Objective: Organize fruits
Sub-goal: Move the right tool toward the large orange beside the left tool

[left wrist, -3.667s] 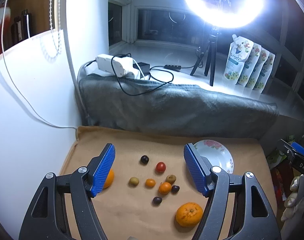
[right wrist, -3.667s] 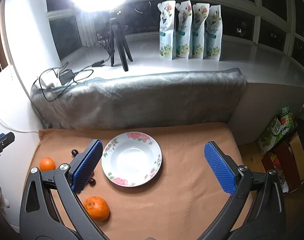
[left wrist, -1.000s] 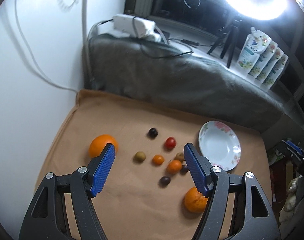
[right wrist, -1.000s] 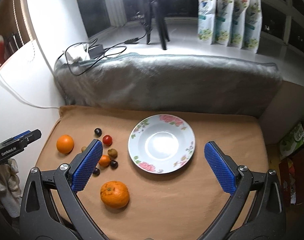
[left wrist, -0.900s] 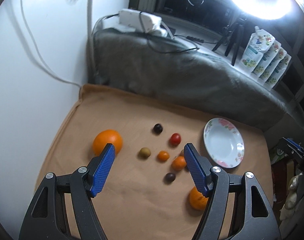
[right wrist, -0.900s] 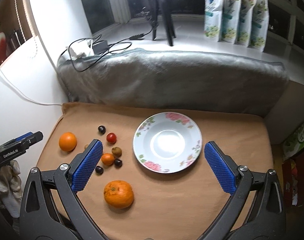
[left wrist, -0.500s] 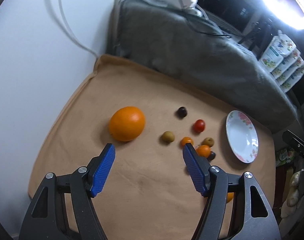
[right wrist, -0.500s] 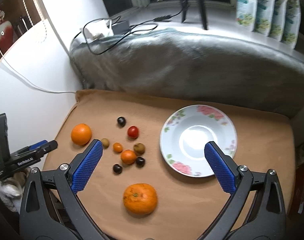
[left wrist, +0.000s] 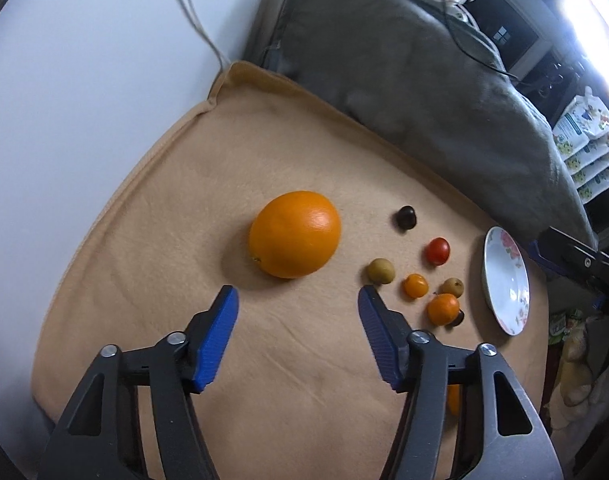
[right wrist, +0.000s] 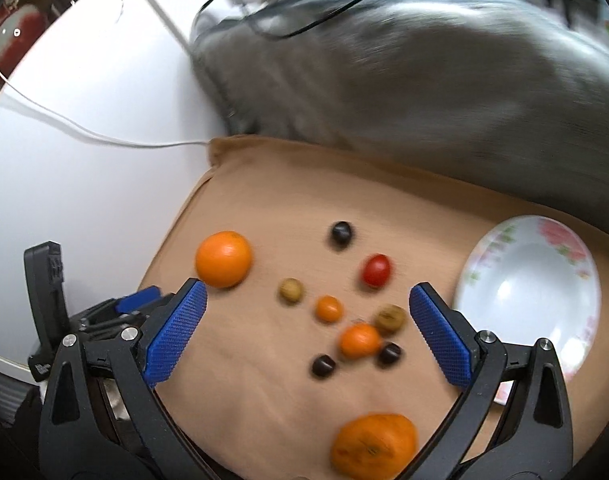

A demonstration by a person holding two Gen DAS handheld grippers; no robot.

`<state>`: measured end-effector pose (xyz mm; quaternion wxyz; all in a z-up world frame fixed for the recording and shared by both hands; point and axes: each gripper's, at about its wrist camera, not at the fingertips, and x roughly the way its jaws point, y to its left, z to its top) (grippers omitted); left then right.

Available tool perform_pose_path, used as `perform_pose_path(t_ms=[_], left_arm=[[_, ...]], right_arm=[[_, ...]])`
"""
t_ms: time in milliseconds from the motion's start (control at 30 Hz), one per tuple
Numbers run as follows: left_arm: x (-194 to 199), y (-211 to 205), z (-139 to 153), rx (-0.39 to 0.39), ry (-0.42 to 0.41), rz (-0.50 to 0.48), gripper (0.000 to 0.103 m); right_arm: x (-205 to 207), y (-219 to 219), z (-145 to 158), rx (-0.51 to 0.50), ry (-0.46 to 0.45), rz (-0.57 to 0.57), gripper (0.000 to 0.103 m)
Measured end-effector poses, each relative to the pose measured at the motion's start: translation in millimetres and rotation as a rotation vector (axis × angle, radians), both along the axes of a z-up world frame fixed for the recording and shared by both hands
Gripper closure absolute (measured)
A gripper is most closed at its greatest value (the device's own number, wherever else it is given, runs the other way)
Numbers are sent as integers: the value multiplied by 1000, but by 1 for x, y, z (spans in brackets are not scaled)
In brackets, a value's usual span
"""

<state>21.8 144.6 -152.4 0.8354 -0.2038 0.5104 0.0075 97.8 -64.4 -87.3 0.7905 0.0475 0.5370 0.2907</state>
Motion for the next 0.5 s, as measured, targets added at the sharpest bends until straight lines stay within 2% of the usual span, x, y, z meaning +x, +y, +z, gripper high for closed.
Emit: perform_pose_path(t_ms=[300, 500], left_arm=[[12, 11, -25, -50, 18, -11, 48], [19, 14, -40, -108, 39, -9, 49]], right_arm=[[21, 73, -37, 16, 87, 142, 3], [37, 95, -64, 55, 175, 157, 4]])
